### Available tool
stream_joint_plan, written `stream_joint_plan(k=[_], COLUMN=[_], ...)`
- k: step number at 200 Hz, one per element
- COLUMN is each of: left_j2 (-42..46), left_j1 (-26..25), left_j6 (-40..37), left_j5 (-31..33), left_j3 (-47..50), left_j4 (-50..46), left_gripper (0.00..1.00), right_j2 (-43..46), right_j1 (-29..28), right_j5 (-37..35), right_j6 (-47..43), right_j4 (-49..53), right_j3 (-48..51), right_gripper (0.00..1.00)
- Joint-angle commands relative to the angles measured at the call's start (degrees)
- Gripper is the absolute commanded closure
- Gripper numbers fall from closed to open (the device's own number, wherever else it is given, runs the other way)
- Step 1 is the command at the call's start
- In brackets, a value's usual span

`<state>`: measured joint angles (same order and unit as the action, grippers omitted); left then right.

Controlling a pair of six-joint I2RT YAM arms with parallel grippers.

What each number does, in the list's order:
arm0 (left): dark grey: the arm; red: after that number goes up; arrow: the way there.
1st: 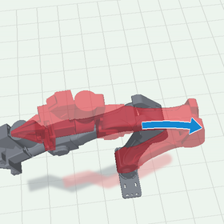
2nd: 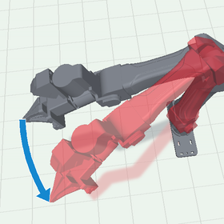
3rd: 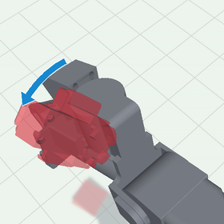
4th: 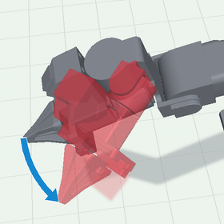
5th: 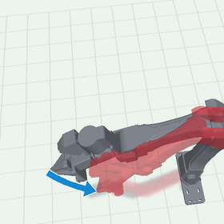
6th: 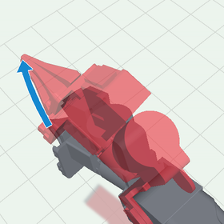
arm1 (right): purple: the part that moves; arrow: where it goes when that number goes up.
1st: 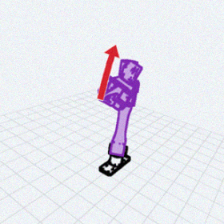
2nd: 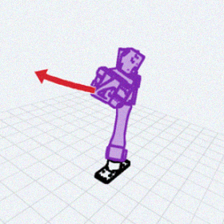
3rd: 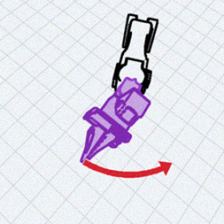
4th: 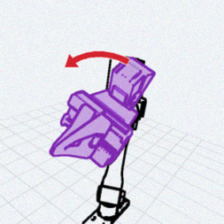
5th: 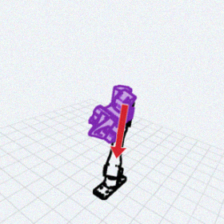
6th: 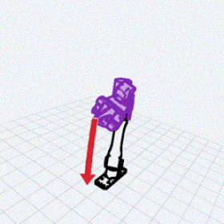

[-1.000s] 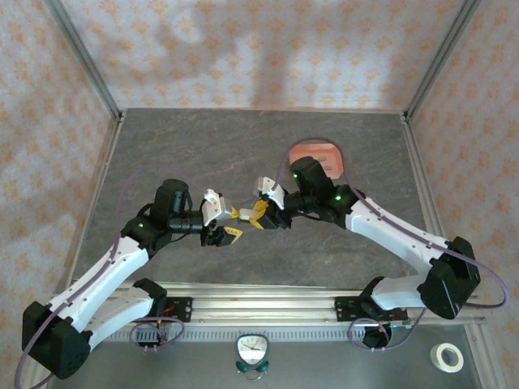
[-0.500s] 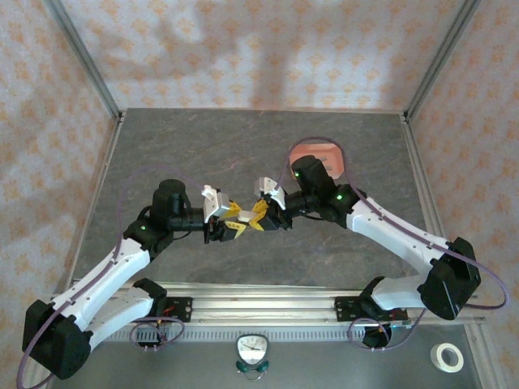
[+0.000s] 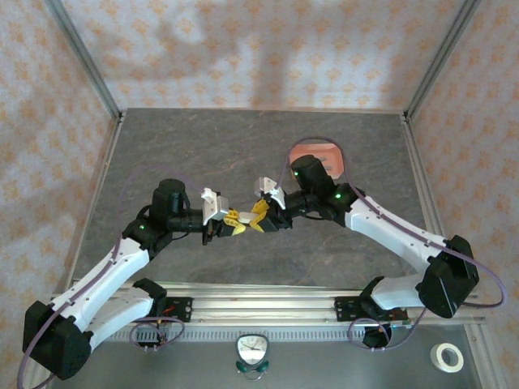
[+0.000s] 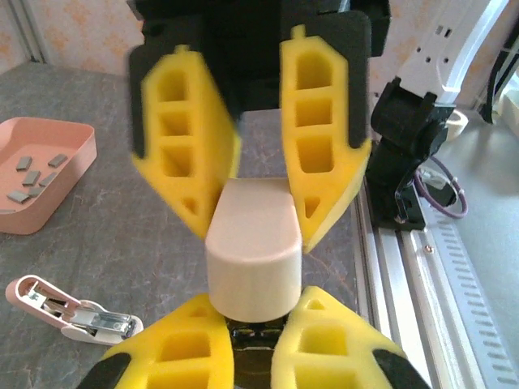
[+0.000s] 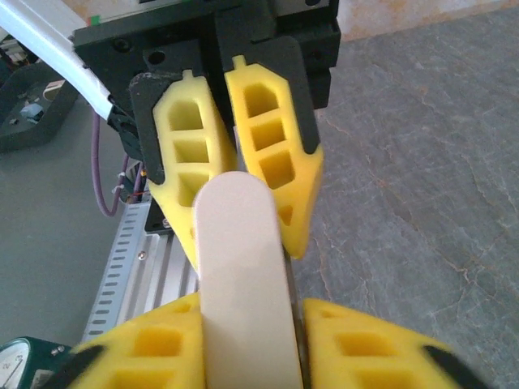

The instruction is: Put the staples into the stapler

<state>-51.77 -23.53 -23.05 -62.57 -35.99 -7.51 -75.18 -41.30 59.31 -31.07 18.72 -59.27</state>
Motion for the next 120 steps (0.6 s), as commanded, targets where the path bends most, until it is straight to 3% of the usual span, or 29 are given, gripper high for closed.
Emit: stream_joint_plan(k=[1,17,34,120], left_j2=[0.0,-0.1,-0.5,-1.3], left_j1=[0.3,0.3,0.3,0.3], left_j6=[-4.0,-5.3,-6.4,-5.6], left_j5=[2.3,3.7,4.2,4.1], left_j3=[-2.4,-3.3,-4.1,-5.1], left_j4=[-5.6,-7.9,-9.8,-10.3], left_gripper=[0.94,0.96,0.97,1.0], right_j2=[0.3,-0.1,-0.7,-3.2], right_j1=[-0.3,-1.7,-3.7,-6.1], right_j5=[-1.6,-4.5,-6.0,-9.1], right_j6=[2.4,3.9,4.2,6.2], right_j4=[-2.1,-0.9,-0.3,-3.5], right_j3=[-3.7,-4.8,-5.3,-5.1], right_gripper=[0.56,0.46,0.41,0.42])
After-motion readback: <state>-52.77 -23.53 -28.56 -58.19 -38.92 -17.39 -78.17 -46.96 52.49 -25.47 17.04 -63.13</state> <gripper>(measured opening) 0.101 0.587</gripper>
